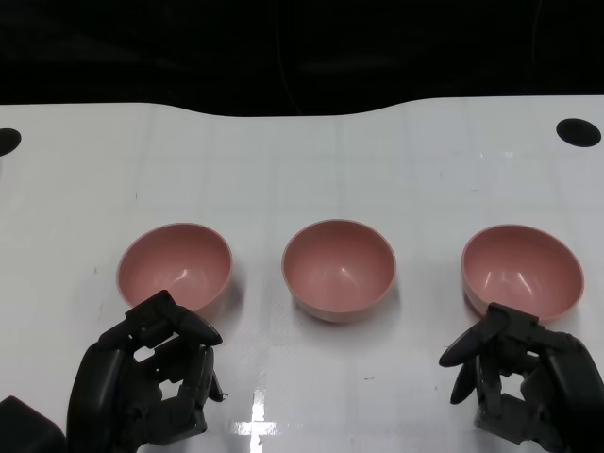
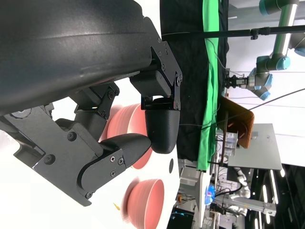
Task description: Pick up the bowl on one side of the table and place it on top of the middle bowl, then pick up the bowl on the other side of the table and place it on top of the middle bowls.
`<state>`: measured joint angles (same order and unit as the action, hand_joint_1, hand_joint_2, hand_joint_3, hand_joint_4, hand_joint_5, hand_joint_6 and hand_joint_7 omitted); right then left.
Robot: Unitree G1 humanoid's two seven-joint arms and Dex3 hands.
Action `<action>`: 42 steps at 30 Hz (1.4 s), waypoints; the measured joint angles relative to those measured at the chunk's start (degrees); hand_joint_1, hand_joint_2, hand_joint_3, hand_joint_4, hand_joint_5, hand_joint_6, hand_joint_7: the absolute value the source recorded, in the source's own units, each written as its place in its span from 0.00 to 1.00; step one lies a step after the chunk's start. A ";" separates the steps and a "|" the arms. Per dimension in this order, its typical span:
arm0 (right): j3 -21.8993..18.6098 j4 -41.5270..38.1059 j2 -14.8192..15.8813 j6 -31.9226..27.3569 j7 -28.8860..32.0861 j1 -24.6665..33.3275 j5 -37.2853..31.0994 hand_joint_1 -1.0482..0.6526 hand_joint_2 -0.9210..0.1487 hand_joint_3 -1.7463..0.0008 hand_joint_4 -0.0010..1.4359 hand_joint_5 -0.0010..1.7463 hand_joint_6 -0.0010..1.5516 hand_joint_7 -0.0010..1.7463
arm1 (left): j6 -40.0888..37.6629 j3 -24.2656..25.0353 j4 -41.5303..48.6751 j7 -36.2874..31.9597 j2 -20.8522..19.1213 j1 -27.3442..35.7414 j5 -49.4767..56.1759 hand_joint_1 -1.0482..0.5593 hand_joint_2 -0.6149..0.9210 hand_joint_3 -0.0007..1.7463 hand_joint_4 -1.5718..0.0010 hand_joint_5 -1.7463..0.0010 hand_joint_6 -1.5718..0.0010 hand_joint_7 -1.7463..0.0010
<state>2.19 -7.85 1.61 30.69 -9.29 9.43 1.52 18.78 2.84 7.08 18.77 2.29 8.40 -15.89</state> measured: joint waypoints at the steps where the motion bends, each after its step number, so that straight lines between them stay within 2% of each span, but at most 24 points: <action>1: -0.05 0.12 0.01 0.00 0.03 0.00 -0.01 0.56 0.46 0.34 0.51 0.79 0.47 0.59 | 0.00 -0.01 0.00 0.04 0.00 0.00 -0.01 0.50 0.70 0.67 0.45 0.00 0.50 0.15; 2: -0.08 0.20 0.11 0.00 0.26 -0.01 -0.64 0.55 0.43 0.39 0.44 0.71 0.40 0.55 | 0.00 0.00 -0.01 0.04 0.00 0.01 -0.02 0.50 0.71 0.67 0.45 0.00 0.50 0.15; 4: -0.10 0.27 0.98 0.00 0.92 -0.04 -2.90 0.54 0.39 0.45 0.41 0.65 0.35 0.52 | 0.00 -0.01 -0.07 0.04 0.01 0.08 -0.07 0.50 0.70 0.67 0.45 0.00 0.50 0.15; 6: -0.33 0.29 2.01 0.02 1.80 -0.23 -5.16 0.53 0.36 0.52 0.39 0.57 0.34 0.45 | 0.00 -0.01 -0.16 0.04 0.01 0.25 -0.10 0.50 0.70 0.67 0.45 0.00 0.50 0.15; 8: -0.80 0.35 2.94 0.04 3.19 -0.59 -7.65 0.50 0.26 0.68 0.35 0.51 0.32 0.34 | -0.01 -0.06 -0.43 0.03 0.02 0.45 -0.10 0.50 0.70 0.67 0.45 0.00 0.50 0.15; 9: -1.11 0.44 3.56 0.04 3.90 -0.80 -9.09 0.47 0.17 0.81 0.32 0.47 0.31 0.26 | -0.01 -0.08 -0.60 0.03 0.03 0.48 -0.10 0.50 0.70 0.67 0.45 0.00 0.50 0.15; 11: -1.71 1.06 4.86 0.01 5.12 -1.14 -11.91 0.41 0.09 0.93 0.25 0.43 0.30 0.17 | -0.02 -0.08 -0.85 0.03 0.04 0.58 -0.09 0.50 0.70 0.67 0.45 0.00 0.49 0.15; 12: -1.82 1.59 5.64 -0.09 5.66 -1.21 -13.25 0.39 0.08 0.96 0.23 0.42 0.29 0.15 | -0.01 -0.10 -0.86 0.03 0.04 0.64 -0.08 0.50 0.70 0.67 0.45 0.00 0.49 0.15; 16: -1.94 2.45 7.10 -1.00 7.54 -1.55 -17.76 0.30 0.08 0.99 0.15 0.38 0.24 0.08 | -0.01 -0.18 -0.86 0.03 0.04 0.79 -0.03 0.50 0.69 0.67 0.45 0.00 0.50 0.14; 21: -1.82 4.36 9.60 -2.96 12.03 -1.72 -28.18 0.21 0.07 1.00 0.07 0.35 0.18 0.03 | -0.01 -0.28 -0.91 0.02 0.08 0.80 0.03 0.50 0.69 0.67 0.45 0.00 0.50 0.15; 25: -1.67 6.82 11.61 -6.18 15.00 -2.06 -35.68 0.19 0.08 1.00 0.04 0.34 0.16 0.02 | -0.01 -0.36 -0.91 0.02 0.25 0.81 0.03 0.50 0.69 0.67 0.45 0.00 0.50 0.15; 30: -0.27 9.83 12.84 -13.94 17.08 -3.20 -44.78 0.18 0.10 1.00 0.01 0.35 0.17 0.02 | -0.01 -0.38 -0.91 0.02 0.38 0.81 0.10 0.51 0.69 0.69 0.45 0.00 0.50 0.14; 38: 4.41 9.16 15.39 -23.55 17.80 -8.28 -54.94 0.20 0.08 1.00 0.01 0.35 0.17 0.02 | -0.08 -0.36 -1.23 0.05 0.34 1.27 -0.25 0.51 0.70 0.67 0.45 0.01 0.50 0.14; 42: 6.65 5.86 16.07 -27.89 17.19 -11.65 -56.99 0.22 0.09 1.00 0.09 0.27 0.19 0.01 | -0.62 -0.47 -2.06 -0.12 0.37 1.57 -0.12 0.50 0.71 0.66 0.45 0.00 0.50 0.14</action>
<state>8.84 -1.99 17.68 2.80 7.90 -2.22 -55.46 18.16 2.36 5.02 18.64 2.65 9.97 -16.01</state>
